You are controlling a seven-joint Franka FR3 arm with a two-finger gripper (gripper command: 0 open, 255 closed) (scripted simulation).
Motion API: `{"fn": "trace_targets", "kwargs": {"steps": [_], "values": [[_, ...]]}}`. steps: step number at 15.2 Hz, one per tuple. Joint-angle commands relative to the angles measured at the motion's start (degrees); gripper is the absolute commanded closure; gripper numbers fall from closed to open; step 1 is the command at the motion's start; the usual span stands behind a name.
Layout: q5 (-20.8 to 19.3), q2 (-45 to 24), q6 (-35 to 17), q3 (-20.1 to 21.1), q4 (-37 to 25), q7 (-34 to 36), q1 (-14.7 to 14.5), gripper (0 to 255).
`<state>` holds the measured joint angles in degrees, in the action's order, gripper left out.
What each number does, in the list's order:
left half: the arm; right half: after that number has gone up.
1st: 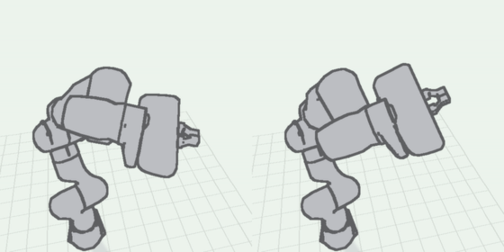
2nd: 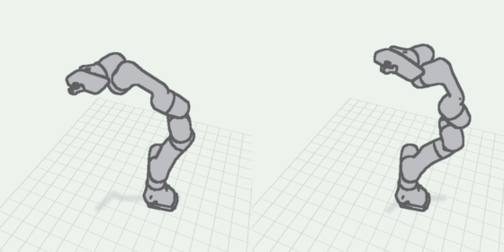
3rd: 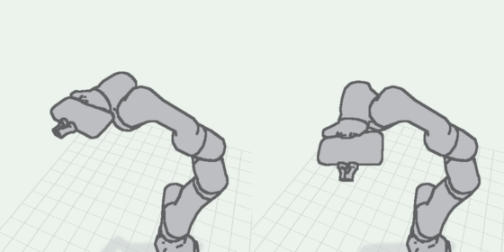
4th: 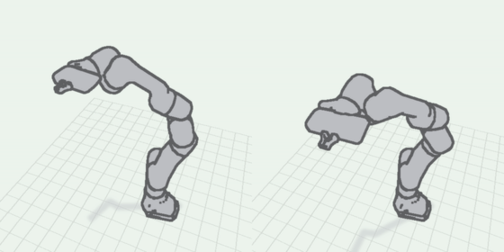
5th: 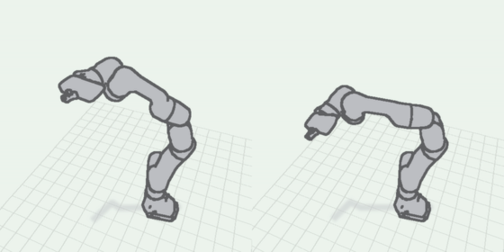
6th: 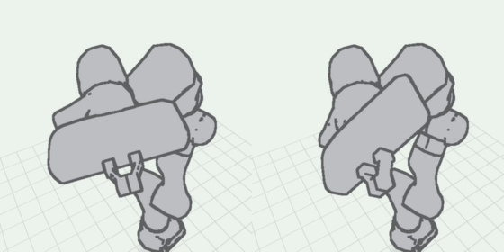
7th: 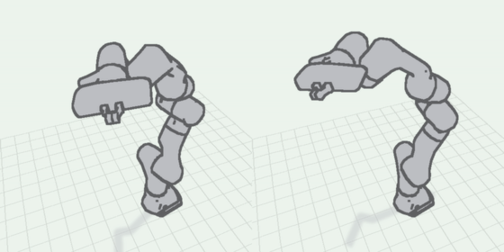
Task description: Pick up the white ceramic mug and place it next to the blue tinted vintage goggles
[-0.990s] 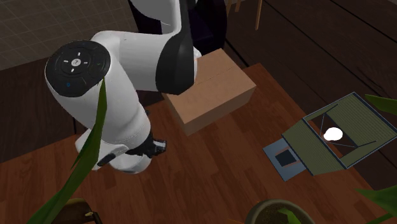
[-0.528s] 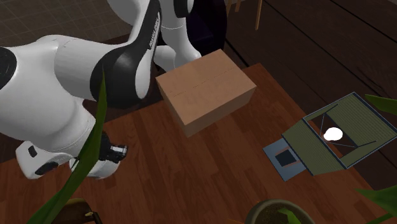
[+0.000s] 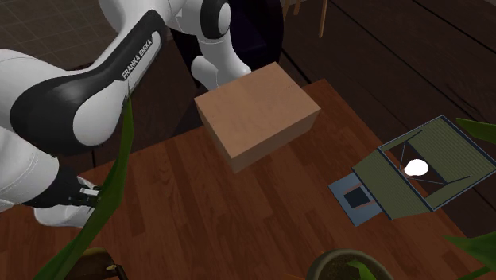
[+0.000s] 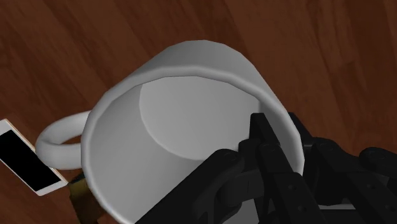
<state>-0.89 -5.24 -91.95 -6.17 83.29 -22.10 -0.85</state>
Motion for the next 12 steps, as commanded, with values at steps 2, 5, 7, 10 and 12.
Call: {"fn": "trace_targets", "kwargs": {"steps": [2, 5, 7, 10, 12], "values": [[1.0, -4.65, 0.86, -1.68, -5.56, -3.95, 2.33, 255], [1.54, -6.76, 0.0, -2.36, -6.82, -5.81, 3.59, 255], [1.45, -6.23, -1.78, -2.33, -4.5, -5.75, 3.51, 255], [1.35, -5.58, -4.37, -2.31, -1.28, -5.67, 3.42, 255], [1.29, -5.25, -6.04, -2.29, 0.73, -5.62, 3.37, 255]]}}
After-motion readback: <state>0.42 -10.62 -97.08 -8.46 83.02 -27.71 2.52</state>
